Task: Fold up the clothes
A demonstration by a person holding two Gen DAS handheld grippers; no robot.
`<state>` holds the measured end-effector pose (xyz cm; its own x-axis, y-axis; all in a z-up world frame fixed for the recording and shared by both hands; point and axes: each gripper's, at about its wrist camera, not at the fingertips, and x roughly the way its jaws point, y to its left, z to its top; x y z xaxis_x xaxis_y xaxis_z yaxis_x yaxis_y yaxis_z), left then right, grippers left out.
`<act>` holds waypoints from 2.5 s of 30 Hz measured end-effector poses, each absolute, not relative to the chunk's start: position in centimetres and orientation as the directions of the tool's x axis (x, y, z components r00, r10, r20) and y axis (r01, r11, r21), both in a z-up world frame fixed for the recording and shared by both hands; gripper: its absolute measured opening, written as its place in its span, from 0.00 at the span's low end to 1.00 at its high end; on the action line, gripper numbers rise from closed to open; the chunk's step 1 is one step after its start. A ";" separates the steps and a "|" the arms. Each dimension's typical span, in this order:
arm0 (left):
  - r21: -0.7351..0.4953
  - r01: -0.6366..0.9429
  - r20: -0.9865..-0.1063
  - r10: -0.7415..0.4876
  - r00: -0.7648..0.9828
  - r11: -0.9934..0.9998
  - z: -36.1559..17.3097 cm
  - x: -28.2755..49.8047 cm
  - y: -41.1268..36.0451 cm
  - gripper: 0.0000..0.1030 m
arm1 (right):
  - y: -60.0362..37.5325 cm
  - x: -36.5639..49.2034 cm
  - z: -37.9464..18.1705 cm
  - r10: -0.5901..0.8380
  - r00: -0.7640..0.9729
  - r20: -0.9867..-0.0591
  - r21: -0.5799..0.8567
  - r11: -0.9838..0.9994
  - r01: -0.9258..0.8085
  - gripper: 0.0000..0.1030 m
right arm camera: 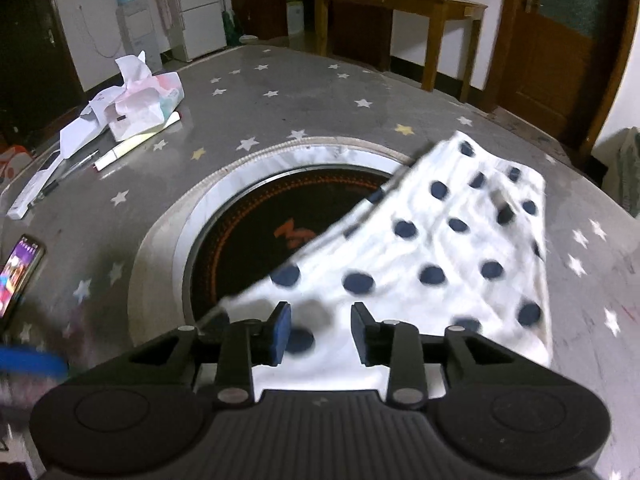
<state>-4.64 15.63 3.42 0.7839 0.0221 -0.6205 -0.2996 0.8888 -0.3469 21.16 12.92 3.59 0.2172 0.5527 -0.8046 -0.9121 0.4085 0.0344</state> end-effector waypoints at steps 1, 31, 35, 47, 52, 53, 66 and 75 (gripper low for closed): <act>-0.344 -0.298 -0.612 0.028 0.790 0.890 3.8 -4.7 15.6 0.44 | 12.1 21.1 3.7 0.551 0.221 -0.805 0.036 0.417 -0.908 0.36; -0.360 -0.230 -0.672 -0.081 0.736 0.904 -0.7 4.3 16.1 0.20 | 4.5 25.4 2.3 0.544 0.339 -0.768 0.082 0.608 -0.790 0.43; -0.365 -0.244 -0.674 -0.075 0.735 0.898 -0.9 4.3 16.7 0.16 | 4.3 26.8 1.0 0.533 0.340 -0.775 0.099 0.634 -0.767 0.43; -0.326 -0.260 -0.689 -0.040 0.724 0.909 -0.3 4.9 16.5 0.16 | -2.4 29.8 0.5 0.661 0.306 -0.685 0.355 0.669 -0.653 0.41; -0.296 -0.265 -0.693 -0.016 0.721 0.918 0.0 5.5 16.1 0.16 | -1.6 28.6 -0.5 0.697 0.278 -0.661 0.355 0.617 -0.702 0.39; -0.289 -0.265 -0.695 -0.011 0.719 0.920 0.0 5.7 16.0 0.16 | -1.5 28.5 -0.5 0.704 0.275 -0.655 0.359 0.610 -0.706 0.26; -0.226 -0.257 -0.690 0.031 0.723 0.940 0.4 4.7 16.1 0.16 | -2.5 26.5 0.5 0.588 0.405 -0.700 0.191 0.700 -0.688 0.06; -0.257 -0.139 -0.639 -0.060 0.767 0.956 2.5 1.2 14.2 0.17 | -1.7 19.8 3.9 0.711 0.276 -0.646 0.211 0.515 -0.831 0.19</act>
<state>1.18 14.20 2.53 0.7669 -0.0601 -0.6390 -0.1390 0.9565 -0.2567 19.85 -1.71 3.89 0.2765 0.7112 -0.6464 -0.8310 0.5148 0.2110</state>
